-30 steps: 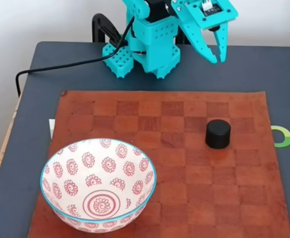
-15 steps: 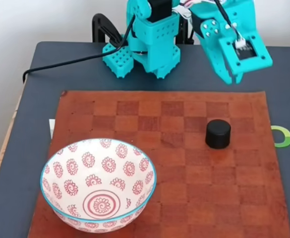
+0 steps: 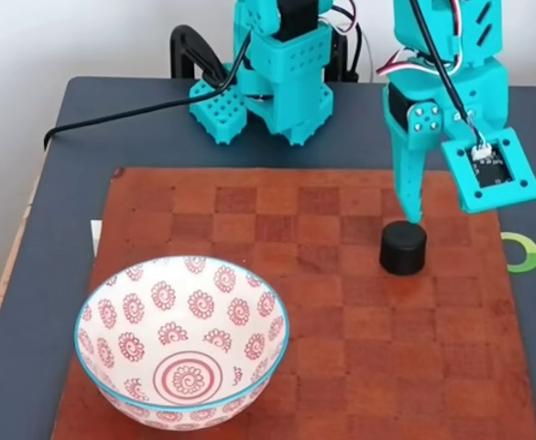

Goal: Grasp a black cylinder and put it in the bin.

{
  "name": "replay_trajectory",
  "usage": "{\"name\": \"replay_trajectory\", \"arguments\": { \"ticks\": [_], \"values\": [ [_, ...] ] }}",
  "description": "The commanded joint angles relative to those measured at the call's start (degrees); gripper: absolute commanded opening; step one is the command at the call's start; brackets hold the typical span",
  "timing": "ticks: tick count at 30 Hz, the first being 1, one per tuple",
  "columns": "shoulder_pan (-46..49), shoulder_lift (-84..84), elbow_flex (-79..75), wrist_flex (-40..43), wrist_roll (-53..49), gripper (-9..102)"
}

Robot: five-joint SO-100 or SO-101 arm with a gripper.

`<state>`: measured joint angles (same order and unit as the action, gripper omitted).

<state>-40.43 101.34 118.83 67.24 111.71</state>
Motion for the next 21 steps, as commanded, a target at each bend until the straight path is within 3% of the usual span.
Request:
{"name": "replay_trajectory", "arguments": {
  "ticks": [1,21],
  "values": [
    [0.18,-0.35,-2.20,-1.05,-0.44,29],
    [2.11,-9.76,-1.32,-1.41,-2.02,29]
  ]
}}
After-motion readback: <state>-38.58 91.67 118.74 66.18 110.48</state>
